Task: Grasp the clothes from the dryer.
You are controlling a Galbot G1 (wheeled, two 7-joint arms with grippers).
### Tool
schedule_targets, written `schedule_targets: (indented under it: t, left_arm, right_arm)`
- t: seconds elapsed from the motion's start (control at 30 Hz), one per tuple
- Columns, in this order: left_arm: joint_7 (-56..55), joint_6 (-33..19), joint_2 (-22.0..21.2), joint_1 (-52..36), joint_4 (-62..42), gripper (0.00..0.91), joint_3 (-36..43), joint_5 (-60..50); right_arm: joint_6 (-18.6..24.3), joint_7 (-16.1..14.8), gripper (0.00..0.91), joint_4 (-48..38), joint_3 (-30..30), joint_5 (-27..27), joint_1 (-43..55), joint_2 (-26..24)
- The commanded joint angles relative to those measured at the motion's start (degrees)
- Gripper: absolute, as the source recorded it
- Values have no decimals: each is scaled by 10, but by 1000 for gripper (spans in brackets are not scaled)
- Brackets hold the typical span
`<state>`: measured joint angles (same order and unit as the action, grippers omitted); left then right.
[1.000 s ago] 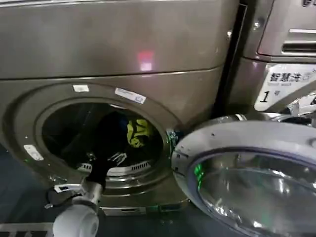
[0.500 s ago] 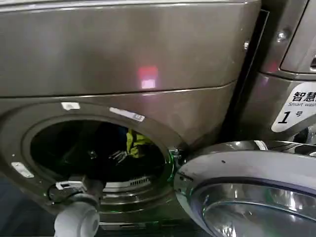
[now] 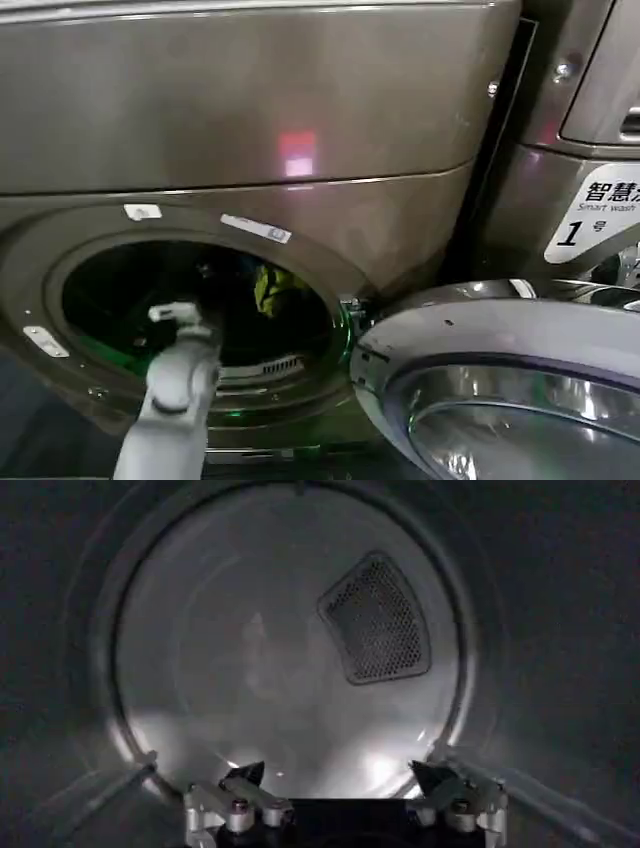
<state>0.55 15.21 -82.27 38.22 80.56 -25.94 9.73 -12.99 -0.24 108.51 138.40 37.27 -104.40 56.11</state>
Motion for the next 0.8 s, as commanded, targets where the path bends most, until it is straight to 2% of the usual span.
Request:
schedule_targets:
  t: [0.03,0.17,0.23,0.3,0.37,0.47,0.53,0.6,0.8]
  left_arm:
    - [32,-55,-2,-181,-265,907,8,-32]
    - [115,-39,14,-232,-308,907,33,-46]
    - [203,-12,32,-243,-313,907,55,-122]
    - [261,-16,46,-252,-332,907,86,-199]
    - [337,-69,62,-266,-369,907,117,-313]
    - [429,-152,70,-298,-452,907,134,-396]
    - [469,-185,70,-321,-500,907,134,-441]
    - [507,-212,67,-344,-539,907,117,-480]
    - [656,-252,67,-369,-539,907,102,-525]
  right_arm:
    - [2,-1,907,1,-5,0,6,0]
    - [2,-2,907,2,-8,0,9,2]
    - [2,-2,907,2,-7,1,9,1]
    - [2,-1,907,3,-6,1,8,0]
    - [3,-2,907,1,-5,1,6,1]
    - [4,-2,907,0,-1,1,2,2]
    - [5,-2,907,-2,1,1,2,2]
    - [5,-2,907,-1,-1,1,3,4]
    - [5,-2,907,4,-2,1,2,6]
